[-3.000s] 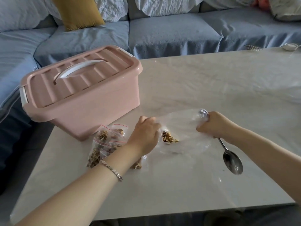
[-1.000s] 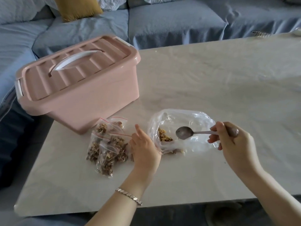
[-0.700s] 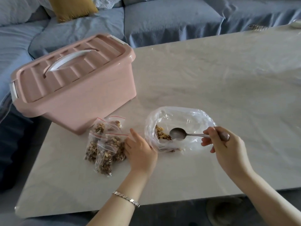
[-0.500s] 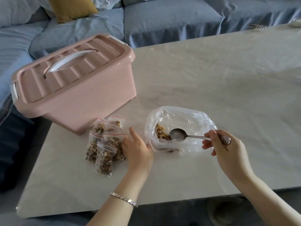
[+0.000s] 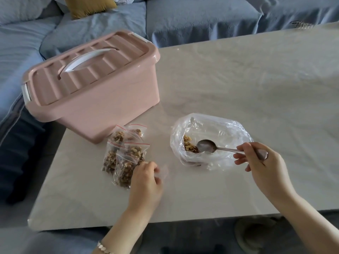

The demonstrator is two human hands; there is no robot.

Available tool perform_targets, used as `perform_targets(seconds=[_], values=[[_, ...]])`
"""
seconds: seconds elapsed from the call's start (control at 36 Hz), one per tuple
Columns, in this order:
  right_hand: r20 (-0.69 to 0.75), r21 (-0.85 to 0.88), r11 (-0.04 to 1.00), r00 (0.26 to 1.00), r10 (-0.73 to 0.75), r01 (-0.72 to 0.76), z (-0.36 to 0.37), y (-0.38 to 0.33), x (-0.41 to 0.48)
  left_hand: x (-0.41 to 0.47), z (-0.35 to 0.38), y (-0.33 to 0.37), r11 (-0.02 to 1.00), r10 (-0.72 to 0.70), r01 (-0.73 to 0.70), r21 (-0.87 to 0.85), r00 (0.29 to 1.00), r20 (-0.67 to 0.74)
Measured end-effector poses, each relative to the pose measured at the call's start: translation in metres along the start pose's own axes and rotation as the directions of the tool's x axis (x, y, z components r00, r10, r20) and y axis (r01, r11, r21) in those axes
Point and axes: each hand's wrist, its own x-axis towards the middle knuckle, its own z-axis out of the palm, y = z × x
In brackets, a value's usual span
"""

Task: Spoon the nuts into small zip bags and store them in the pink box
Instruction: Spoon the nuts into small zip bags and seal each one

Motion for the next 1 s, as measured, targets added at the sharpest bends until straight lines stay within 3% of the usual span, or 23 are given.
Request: perform_targets(seconds=[0.11,0.22,0.44,0.56,0.67,0.83,1.0], values=[[0.0,-0.003,1.0,1.0,0.002,-0.002,0.001,0.0,-0.001,-0.001,-0.002,0.0,0.987,0.125,-0.144,0.069,0.966,0.227],[0.0,-0.018,1.0,1.0,-0.003,0.003,0.001,0.0,0.0,-0.001,-0.007,0.006,0.993,0.073,-0.103,0.063,0.927,0.369],[0.009,-0.027,1.0,1.0,-0.002,0.002,0.0,-0.005,-0.001,0.012,-0.006,0.01,0.993,0.025,-0.071,0.092,0.904,0.426],[0.009,-0.032,0.999,1.0,0.003,-0.003,0.001,-0.005,-0.002,0.01,-0.003,0.007,0.995,-0.039,0.066,-0.072,0.943,0.329],[0.0,-0.003,1.0,1.0,-0.007,0.007,0.002,-0.005,-0.003,0.007,-0.003,0.011,0.932,-0.149,0.223,-0.285,0.955,0.257],[0.008,0.027,1.0,1.0,0.005,-0.005,0.007,-0.006,-0.008,0.014,-0.001,0.031,0.871,-0.161,0.219,-0.441,0.973,0.165],[0.021,0.027,0.999,1.0,0.017,-0.018,0.016,-0.004,-0.013,0.033,0.004,0.052,0.788,-0.21,0.366,-0.496,0.916,0.342]])
